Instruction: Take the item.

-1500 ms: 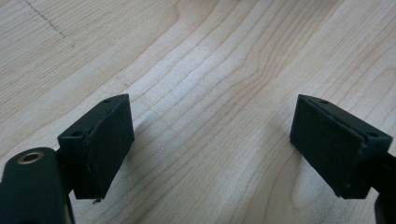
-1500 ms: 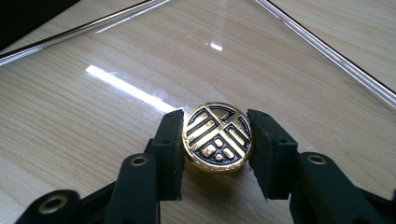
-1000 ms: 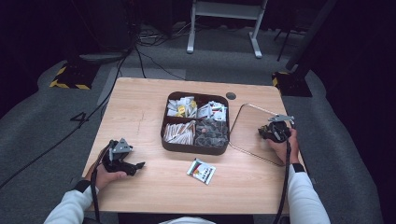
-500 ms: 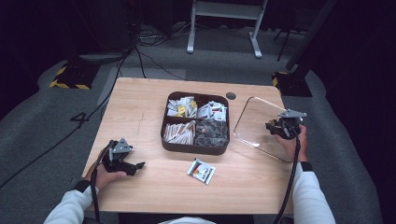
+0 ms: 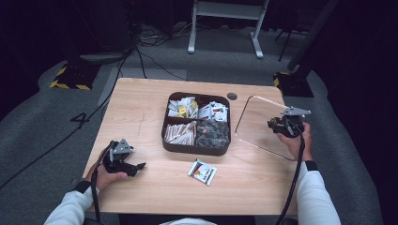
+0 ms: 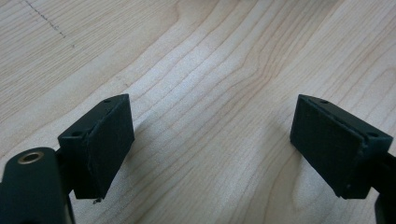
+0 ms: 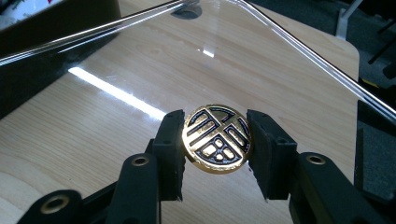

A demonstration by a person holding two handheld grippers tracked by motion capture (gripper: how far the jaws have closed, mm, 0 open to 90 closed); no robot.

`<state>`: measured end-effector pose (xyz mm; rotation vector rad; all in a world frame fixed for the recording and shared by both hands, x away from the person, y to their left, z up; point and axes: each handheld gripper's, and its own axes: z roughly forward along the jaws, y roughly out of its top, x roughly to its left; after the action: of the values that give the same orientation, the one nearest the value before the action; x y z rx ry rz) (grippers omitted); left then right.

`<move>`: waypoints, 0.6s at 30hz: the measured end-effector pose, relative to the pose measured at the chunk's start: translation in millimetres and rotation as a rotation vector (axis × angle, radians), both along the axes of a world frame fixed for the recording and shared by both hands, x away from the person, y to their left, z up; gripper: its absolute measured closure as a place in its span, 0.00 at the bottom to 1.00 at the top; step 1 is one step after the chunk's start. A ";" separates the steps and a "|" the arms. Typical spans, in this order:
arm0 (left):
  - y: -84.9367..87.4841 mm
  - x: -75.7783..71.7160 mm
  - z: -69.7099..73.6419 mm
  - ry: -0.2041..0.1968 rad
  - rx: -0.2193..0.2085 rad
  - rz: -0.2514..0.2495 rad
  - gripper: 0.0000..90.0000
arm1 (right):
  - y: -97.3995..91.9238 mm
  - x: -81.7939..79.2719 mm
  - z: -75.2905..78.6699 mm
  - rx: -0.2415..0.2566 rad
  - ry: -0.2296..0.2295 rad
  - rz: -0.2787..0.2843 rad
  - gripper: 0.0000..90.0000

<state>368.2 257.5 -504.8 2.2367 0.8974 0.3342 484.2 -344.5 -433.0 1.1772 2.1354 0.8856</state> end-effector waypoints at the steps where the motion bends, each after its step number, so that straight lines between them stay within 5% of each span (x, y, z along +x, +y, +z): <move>1: 0.0 0.0 0.0 0.000 0.000 0.000 0.15 | 1.6 -0.2 2.6 -0.007 -0.002 0.008 0.66; 18: 0.0 0.0 0.0 0.000 0.000 0.000 0.15 | 12.6 0.0 22.1 0.000 -0.026 0.043 0.66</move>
<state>368.2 257.5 -504.8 2.2369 0.8974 0.3344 484.2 -332.0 -410.9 1.1170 2.1471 0.9151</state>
